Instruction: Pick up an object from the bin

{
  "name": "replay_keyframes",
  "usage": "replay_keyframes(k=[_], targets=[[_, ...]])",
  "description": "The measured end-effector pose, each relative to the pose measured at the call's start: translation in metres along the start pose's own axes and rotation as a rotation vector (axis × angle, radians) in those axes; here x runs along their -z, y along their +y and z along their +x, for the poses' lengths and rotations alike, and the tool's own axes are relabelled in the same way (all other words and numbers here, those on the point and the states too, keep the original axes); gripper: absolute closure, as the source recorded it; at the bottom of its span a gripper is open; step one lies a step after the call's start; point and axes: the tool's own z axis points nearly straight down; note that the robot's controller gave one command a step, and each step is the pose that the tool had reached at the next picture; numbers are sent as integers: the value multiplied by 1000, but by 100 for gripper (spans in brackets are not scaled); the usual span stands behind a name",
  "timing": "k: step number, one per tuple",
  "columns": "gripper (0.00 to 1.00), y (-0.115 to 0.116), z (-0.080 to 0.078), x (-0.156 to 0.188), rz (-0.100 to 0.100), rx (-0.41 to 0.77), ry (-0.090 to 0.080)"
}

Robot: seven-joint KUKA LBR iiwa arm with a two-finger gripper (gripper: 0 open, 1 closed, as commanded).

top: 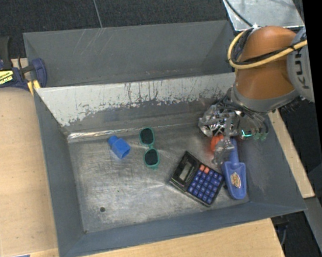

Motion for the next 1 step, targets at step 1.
replay_keyframes(k=[1], targets=[[0, 0, -2, 4, 2, 2, -7]])
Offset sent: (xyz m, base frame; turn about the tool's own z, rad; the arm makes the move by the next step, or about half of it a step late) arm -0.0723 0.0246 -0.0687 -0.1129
